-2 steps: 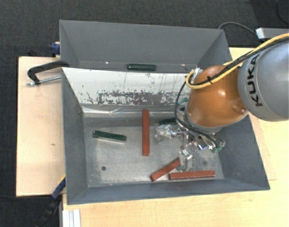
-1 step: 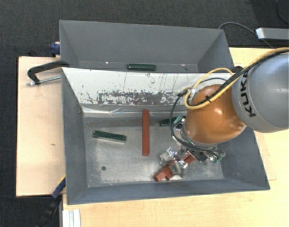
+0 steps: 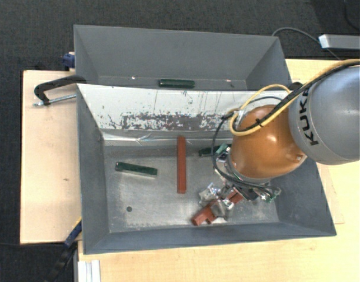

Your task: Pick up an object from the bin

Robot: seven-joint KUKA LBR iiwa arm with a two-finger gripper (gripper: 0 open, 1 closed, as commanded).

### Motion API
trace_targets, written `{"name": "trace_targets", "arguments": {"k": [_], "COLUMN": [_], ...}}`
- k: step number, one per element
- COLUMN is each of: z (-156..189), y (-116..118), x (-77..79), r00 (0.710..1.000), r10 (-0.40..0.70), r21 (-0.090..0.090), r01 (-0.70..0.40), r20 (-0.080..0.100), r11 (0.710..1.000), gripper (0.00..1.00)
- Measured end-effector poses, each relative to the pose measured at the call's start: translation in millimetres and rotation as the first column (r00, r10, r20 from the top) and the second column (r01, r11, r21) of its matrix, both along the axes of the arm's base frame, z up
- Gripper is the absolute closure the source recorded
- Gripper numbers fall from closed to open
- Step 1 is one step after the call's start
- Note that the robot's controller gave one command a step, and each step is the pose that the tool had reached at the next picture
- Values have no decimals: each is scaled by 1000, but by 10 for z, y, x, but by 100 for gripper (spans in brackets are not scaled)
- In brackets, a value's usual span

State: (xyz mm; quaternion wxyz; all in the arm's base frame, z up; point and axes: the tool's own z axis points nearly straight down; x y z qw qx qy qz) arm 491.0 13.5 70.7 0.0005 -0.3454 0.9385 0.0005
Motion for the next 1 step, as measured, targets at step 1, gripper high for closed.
{"name": "trace_targets", "arguments": {"k": [1], "z": [1357], "y": [-523], "x": [84], "r00": [998], "r10": [-58], "r21": [1], "r01": [58], "r20": [4], "r11": [998], "gripper": [100]}}
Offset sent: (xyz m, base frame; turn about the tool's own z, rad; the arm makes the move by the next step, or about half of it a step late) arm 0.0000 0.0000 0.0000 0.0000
